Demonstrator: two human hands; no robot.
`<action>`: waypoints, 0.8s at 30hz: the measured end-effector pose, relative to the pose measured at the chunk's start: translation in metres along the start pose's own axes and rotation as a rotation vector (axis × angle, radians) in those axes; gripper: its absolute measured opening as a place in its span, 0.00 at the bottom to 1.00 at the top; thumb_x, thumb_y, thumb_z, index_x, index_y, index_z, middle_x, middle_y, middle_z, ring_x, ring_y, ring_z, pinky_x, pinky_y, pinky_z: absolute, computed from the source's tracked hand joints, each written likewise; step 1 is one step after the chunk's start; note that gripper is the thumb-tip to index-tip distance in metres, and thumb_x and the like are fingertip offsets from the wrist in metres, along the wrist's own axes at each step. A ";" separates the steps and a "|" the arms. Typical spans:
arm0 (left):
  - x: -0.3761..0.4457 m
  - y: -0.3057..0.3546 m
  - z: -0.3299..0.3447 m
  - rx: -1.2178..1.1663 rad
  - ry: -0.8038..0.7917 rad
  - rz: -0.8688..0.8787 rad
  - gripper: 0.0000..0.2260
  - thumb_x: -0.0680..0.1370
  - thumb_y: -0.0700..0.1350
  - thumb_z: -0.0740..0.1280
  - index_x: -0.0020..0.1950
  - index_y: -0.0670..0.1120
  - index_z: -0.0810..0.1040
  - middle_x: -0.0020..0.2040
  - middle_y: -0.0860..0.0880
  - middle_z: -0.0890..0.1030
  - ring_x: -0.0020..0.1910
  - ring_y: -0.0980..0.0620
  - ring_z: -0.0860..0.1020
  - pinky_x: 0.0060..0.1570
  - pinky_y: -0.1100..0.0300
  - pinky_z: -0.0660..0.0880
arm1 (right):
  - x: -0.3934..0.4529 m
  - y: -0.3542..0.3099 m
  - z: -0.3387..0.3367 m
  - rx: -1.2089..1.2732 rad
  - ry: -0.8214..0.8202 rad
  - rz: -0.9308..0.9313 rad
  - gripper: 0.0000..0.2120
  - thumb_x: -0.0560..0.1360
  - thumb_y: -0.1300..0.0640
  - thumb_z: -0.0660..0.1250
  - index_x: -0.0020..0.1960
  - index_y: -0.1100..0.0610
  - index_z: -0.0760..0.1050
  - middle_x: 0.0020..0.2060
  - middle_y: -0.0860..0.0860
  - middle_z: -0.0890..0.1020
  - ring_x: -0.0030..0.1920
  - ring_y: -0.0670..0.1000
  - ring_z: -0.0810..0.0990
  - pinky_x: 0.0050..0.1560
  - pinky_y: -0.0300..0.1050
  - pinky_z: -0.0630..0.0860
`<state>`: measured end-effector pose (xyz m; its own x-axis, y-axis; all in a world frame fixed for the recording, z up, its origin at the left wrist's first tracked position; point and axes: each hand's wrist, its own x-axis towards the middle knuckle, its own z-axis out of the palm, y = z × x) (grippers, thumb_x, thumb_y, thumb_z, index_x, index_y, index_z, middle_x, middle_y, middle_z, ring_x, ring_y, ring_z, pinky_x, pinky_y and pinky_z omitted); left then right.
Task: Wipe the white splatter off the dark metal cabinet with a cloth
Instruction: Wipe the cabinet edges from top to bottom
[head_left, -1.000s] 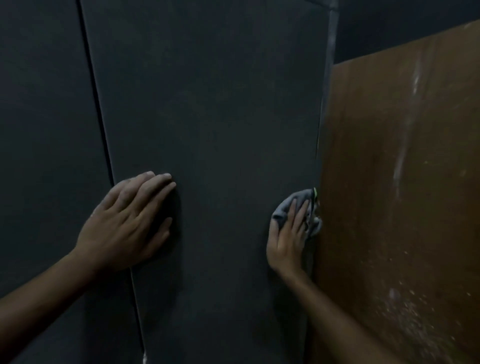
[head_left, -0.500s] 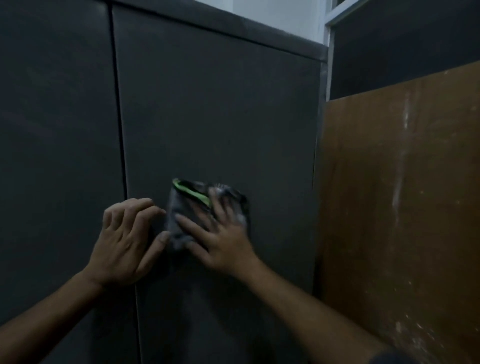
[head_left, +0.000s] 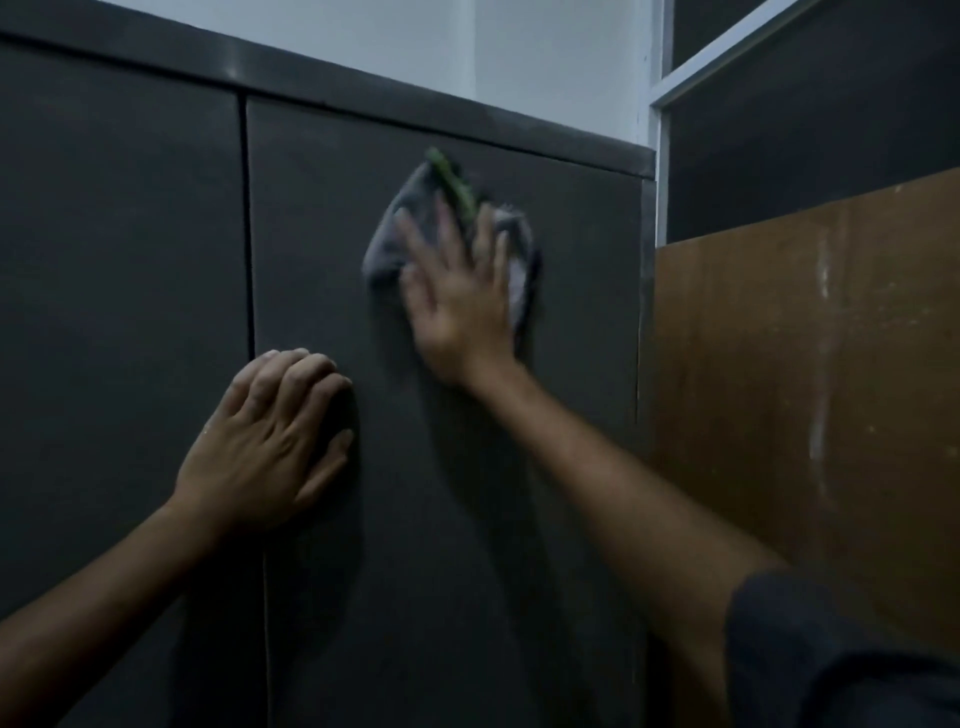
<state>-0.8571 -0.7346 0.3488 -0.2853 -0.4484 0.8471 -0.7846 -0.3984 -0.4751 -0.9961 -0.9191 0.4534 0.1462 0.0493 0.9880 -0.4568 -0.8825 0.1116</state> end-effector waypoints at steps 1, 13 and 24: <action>0.001 0.000 -0.001 -0.004 0.017 -0.001 0.26 0.81 0.57 0.59 0.69 0.38 0.75 0.68 0.38 0.74 0.71 0.34 0.71 0.76 0.40 0.62 | -0.030 0.002 0.000 0.008 -0.051 -0.140 0.24 0.85 0.45 0.55 0.81 0.46 0.64 0.82 0.54 0.60 0.82 0.67 0.49 0.79 0.68 0.48; 0.005 0.002 0.000 0.053 0.027 -0.029 0.34 0.82 0.60 0.57 0.79 0.36 0.67 0.81 0.36 0.64 0.81 0.36 0.61 0.81 0.38 0.57 | 0.067 0.164 -0.047 0.131 0.039 0.713 0.28 0.85 0.36 0.43 0.83 0.40 0.50 0.84 0.52 0.47 0.83 0.61 0.50 0.81 0.62 0.44; 0.005 0.002 0.006 0.072 0.033 -0.020 0.36 0.81 0.61 0.56 0.80 0.35 0.66 0.81 0.37 0.63 0.82 0.36 0.59 0.81 0.39 0.53 | 0.011 0.181 -0.039 0.052 -0.030 0.492 0.31 0.85 0.39 0.46 0.85 0.48 0.46 0.84 0.55 0.46 0.83 0.60 0.50 0.81 0.59 0.47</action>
<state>-0.8566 -0.7429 0.3507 -0.2892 -0.4135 0.8634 -0.7489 -0.4640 -0.4731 -1.1109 -1.0598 0.4888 -0.0500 -0.3918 0.9187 -0.4338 -0.8200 -0.3733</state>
